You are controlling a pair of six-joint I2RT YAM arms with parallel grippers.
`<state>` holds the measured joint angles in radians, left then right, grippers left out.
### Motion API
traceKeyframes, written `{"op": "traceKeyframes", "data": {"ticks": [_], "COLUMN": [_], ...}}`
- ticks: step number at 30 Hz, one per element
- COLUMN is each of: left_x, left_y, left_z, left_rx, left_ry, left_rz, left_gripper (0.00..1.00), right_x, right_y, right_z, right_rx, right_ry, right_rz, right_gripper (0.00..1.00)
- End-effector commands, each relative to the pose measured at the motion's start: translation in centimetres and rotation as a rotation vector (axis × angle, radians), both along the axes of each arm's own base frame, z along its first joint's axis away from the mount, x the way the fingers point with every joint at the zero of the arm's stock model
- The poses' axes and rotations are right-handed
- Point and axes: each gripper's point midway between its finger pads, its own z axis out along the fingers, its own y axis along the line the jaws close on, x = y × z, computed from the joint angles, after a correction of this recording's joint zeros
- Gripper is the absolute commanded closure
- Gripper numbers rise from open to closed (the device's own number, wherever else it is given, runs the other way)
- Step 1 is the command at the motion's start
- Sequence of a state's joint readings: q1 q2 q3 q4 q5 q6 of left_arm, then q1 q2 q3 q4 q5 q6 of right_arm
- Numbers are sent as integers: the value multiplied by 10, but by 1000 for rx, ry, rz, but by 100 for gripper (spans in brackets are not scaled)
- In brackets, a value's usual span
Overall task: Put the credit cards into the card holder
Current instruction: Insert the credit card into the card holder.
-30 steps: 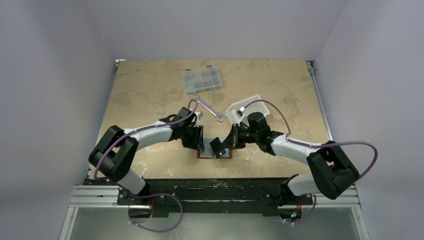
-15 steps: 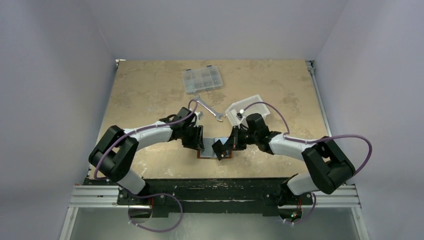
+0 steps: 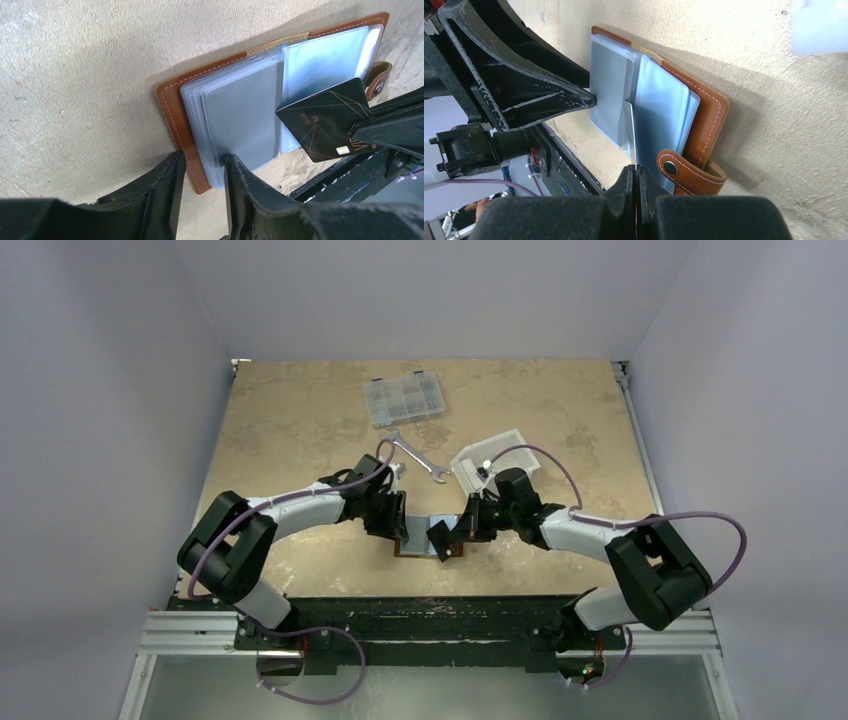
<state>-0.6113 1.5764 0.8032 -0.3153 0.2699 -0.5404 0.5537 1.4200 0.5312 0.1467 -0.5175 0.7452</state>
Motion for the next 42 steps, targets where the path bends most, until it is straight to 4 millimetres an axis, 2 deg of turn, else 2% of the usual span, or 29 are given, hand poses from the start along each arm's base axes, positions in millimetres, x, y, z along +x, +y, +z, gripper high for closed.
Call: {"op": "traceKeyframes", "data": {"ticks": [1, 19, 26, 33, 42], "left_x": [-10, -12, -14, -16, -19], "left_y": [12, 9, 8, 9, 7], "left_z": [-15, -13, -13, -13, -14], "left_rx": [60, 37, 30, 28, 8], "left_ry": [23, 29, 32, 34, 44], "left_rz": [8, -1, -4, -1, 0], "left_gripper": [64, 65, 66, 66, 66], "right_x": [1, 11, 27, 39, 41], "right_y": [-5, 11, 20, 19, 18], "right_z": [-2, -11, -7, -5, -14], "right_rx": [-22, 40, 103, 97, 130], "right_ry": [-17, 24, -2, -38, -30], "right_rz": [0, -10, -66, -112, -167], "right_gripper": [100, 100, 100, 100, 100]}}
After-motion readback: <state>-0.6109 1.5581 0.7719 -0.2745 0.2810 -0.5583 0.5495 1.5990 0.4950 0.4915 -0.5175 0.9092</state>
